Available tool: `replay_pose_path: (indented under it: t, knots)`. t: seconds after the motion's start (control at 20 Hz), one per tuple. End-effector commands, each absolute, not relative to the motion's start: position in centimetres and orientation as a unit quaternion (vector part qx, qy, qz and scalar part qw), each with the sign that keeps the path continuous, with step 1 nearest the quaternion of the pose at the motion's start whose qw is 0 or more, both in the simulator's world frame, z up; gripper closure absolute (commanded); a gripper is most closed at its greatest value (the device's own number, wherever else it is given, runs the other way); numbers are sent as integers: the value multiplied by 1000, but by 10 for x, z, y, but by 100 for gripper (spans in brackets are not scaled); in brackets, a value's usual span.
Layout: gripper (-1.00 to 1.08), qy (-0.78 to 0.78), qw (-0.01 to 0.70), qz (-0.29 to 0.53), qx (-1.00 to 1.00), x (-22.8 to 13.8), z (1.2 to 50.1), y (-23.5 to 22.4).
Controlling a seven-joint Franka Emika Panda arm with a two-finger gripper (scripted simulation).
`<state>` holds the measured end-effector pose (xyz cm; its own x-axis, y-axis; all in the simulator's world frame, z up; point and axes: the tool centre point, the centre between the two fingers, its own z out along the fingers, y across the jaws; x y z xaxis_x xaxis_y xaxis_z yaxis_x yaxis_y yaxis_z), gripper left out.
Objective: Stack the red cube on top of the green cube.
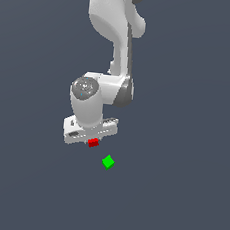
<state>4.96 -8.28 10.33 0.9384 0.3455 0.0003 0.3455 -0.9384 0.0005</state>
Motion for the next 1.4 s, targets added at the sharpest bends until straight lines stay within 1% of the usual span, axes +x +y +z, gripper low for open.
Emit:
replay_pose_path:
  t: [0.0,0.5,1.05,1.1,1.35]
  knots:
    - [108,176,0,0,984,59,97,-70]
    - [108,176,0,0,984,98,69,-23]
    - [108,176,0,0,984,111,62,-9]
    - [-92,176,0,0,984,111,62,-9]
    - [-92,176,0,0,984,111,62,-9]
